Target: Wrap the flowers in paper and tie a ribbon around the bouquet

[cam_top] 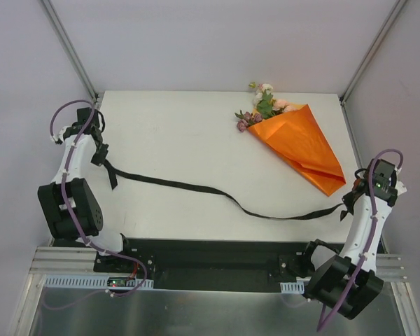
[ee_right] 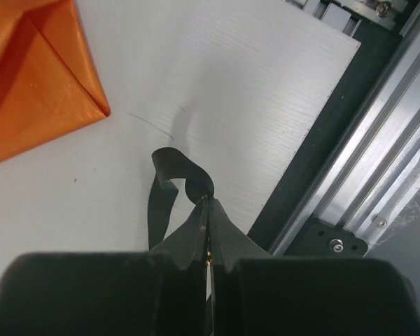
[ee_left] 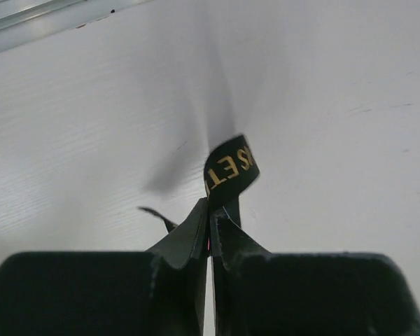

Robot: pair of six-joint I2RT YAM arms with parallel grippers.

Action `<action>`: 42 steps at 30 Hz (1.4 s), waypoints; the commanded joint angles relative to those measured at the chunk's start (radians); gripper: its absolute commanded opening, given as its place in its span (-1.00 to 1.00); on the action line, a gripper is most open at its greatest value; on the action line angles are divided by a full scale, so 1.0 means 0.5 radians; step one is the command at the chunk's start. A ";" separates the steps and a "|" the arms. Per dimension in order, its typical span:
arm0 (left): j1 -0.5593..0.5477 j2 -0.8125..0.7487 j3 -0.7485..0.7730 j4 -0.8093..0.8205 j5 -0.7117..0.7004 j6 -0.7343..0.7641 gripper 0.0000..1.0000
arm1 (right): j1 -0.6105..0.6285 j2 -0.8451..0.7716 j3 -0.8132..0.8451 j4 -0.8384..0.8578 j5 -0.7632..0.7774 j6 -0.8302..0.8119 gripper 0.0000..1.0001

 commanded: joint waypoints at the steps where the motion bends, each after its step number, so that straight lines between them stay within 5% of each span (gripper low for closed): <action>1: 0.008 0.173 0.030 -0.118 -0.033 0.093 -1.00 | -0.036 -0.081 0.038 0.111 0.149 0.108 -0.99; 6: 0.011 0.204 0.082 -0.131 -0.003 0.093 -1.00 | -0.042 0.039 0.140 0.178 0.468 0.172 -0.99; 19: 0.008 0.213 0.190 -0.137 0.065 0.127 -0.91 | -0.042 0.441 0.538 0.424 0.555 0.111 -0.99; 22: 0.008 0.183 0.224 -0.149 0.098 0.158 -0.46 | -0.030 0.561 0.640 0.326 0.399 0.044 -0.99; 23: 0.008 0.152 0.184 -0.152 0.114 0.145 -0.07 | -0.027 0.558 0.634 0.344 0.346 0.004 -0.99; 26: 0.008 -0.019 0.104 -0.137 0.166 0.099 0.14 | -0.008 0.399 0.536 0.390 0.214 -0.057 -0.37; 27: 0.002 -0.059 0.101 -0.128 0.215 0.124 0.15 | 0.007 0.343 0.508 0.387 0.217 -0.055 0.19; 30: -0.025 -0.182 0.092 -0.109 0.355 0.191 0.18 | 0.154 0.174 0.444 0.332 0.211 -0.051 0.63; 32: -0.084 -0.253 0.022 0.037 0.624 0.301 0.18 | 0.368 0.052 0.392 0.283 0.116 -0.061 0.66; 35: -0.215 -0.372 -0.254 0.613 1.489 0.550 0.20 | 0.715 -0.230 0.085 0.457 -0.247 -0.030 0.66; 37: -0.453 -0.461 -0.469 0.981 1.833 0.505 0.64 | 0.902 -0.316 -0.071 0.577 -0.429 0.083 0.66; 42: -1.059 -0.037 -0.274 1.485 1.973 0.318 0.63 | 1.231 -0.317 -0.522 0.886 -0.893 0.368 0.45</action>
